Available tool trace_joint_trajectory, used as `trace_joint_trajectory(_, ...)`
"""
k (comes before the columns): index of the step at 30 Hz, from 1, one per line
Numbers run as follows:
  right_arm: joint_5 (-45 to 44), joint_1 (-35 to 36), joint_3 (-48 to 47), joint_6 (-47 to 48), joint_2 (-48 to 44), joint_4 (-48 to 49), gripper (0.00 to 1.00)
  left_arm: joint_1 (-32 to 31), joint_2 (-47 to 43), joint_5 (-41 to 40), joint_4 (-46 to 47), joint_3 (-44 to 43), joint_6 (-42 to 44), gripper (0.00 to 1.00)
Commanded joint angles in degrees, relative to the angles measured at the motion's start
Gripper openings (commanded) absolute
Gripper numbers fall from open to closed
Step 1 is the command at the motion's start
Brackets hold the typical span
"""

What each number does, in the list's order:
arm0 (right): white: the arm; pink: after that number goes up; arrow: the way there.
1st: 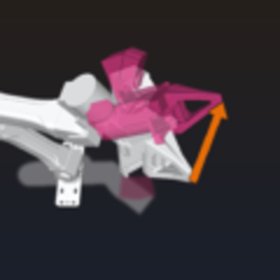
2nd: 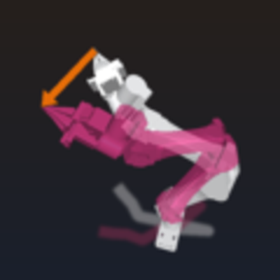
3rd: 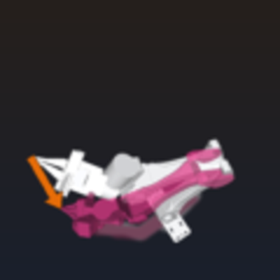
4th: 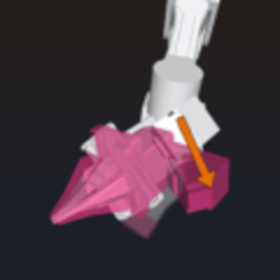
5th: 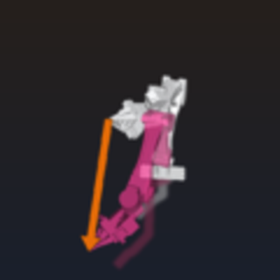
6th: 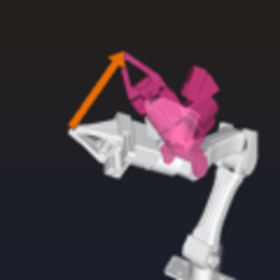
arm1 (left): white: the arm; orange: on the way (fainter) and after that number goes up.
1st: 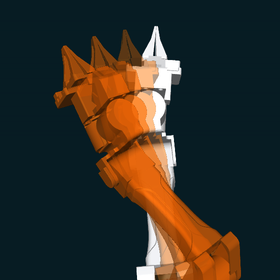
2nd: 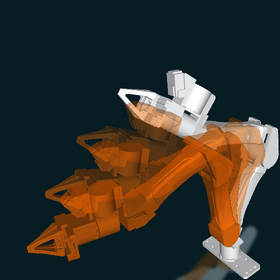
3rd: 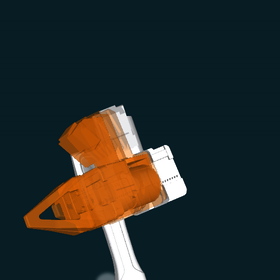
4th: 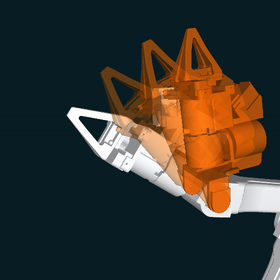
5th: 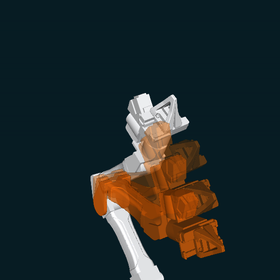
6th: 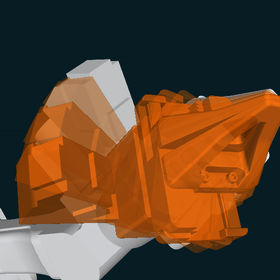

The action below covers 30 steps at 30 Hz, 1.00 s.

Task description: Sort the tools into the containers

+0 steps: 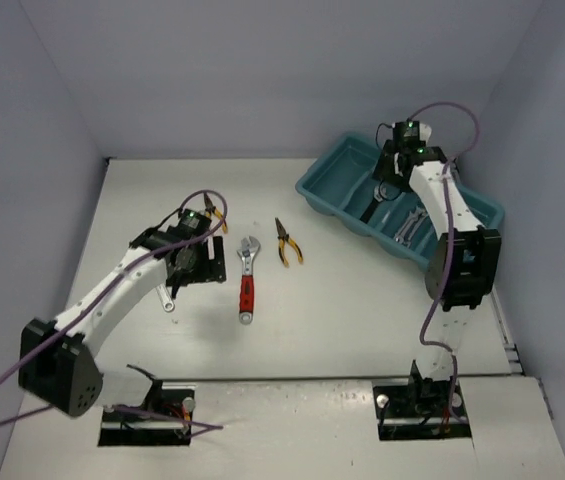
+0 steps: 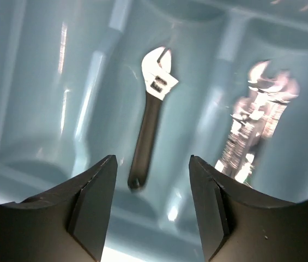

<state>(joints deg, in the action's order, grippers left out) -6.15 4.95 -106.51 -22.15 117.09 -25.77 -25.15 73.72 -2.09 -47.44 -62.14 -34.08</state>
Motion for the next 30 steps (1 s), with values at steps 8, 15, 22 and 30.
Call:
trace_joint_trajectory(8,-0.4,0.4,21.9,3.5,-32.9,0.9,0.54,-5.0,14.9,-2.9,8.1,-9.2,-4.9,0.79)
trace_joint_trajectory(15,4.4,1.0,36.5,2.5,-45.2,1.0,0.54,-5.2,26.4,-3.9,11.2,-16.1,-5.6,0.67)
trace_joint_trajectory(22,7.6,1.3,43.9,0.6,-52.6,1.0,0.54,-5.9,35.0,-5.5,11.2,-22.1,-6.8,0.58)
trace_joint_trajectory(30,8.2,1.3,48.7,-0.4,-56.5,1.0,0.55,-6.6,40.8,-5.4,11.5,-24.6,-7.0,0.57)
